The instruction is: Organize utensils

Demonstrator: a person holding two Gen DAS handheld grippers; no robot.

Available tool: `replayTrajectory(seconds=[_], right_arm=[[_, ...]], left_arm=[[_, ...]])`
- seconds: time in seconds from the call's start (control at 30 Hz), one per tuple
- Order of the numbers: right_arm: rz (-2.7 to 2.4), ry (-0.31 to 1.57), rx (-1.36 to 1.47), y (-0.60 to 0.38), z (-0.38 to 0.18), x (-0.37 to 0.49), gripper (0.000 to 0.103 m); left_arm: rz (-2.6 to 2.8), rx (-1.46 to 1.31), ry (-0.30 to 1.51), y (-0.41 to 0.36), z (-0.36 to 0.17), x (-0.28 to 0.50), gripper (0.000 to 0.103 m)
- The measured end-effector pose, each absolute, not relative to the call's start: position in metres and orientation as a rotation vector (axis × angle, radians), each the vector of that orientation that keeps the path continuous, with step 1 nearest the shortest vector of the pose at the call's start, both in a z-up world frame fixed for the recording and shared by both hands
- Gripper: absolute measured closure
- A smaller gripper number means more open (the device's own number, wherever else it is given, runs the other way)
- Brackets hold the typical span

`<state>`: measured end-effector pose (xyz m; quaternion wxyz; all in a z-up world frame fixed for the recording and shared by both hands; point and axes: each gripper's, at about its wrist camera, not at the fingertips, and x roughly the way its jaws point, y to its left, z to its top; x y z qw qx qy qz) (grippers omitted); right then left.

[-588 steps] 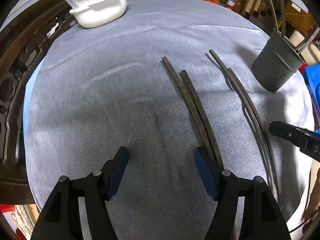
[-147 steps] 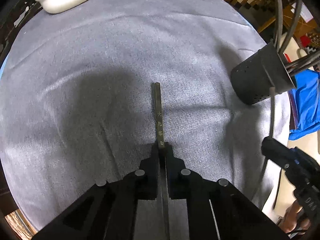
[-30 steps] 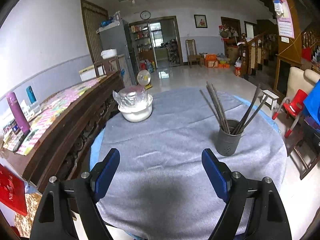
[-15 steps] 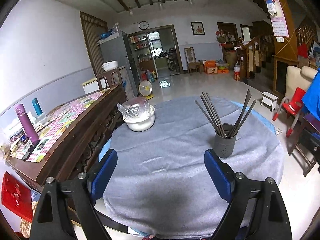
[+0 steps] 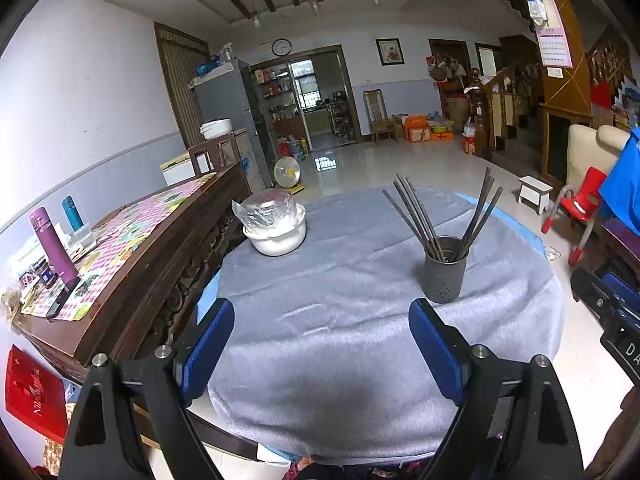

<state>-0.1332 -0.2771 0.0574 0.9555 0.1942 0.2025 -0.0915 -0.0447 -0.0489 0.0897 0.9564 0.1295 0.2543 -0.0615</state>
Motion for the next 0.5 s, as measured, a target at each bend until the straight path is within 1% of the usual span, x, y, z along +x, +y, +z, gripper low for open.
replayTrajectory(seconds=[0.5], right_arm=[[-0.163,0.408,0.367,-0.2704,0.06,-0.133,0.035]], left_arm=[[-0.101,0.246,0.509,-0.0414,0.0919,-0.0443,0.014]])
